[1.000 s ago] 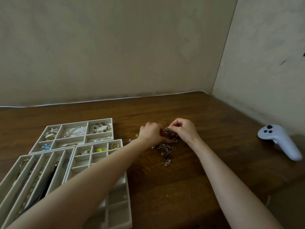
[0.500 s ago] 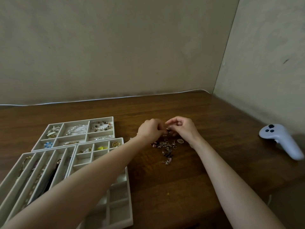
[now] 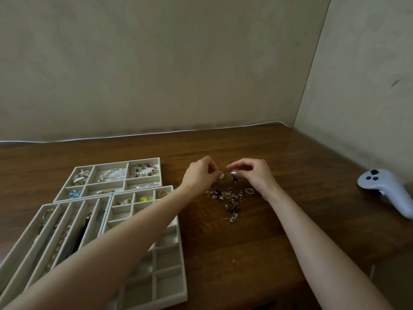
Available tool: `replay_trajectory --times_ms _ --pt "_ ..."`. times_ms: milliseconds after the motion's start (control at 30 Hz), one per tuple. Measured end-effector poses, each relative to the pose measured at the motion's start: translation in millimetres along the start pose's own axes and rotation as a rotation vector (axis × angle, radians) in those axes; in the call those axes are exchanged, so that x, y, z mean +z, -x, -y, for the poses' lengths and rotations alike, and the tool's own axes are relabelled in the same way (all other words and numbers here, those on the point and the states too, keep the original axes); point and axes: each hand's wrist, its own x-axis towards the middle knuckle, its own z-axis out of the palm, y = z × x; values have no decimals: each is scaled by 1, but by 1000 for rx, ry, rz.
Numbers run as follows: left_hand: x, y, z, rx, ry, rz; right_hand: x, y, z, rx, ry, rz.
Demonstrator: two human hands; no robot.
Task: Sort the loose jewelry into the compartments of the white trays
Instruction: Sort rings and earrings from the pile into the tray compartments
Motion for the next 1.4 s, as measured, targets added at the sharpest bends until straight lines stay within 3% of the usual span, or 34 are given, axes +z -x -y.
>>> replay_trajectory --times_ms 633,833,1100,1400 --pt "-50 38 17 30 33 -73 19 12 18 -49 -181 123" --pt "-94 65 37 -4 17 -62 45 17 55 -169 -180 215" --pt "-125 84 64 -76 -159 149 111 26 103 -297 65 406" --pt "-125 91 85 -55 -187 145 133 29 85 -277 51 308"
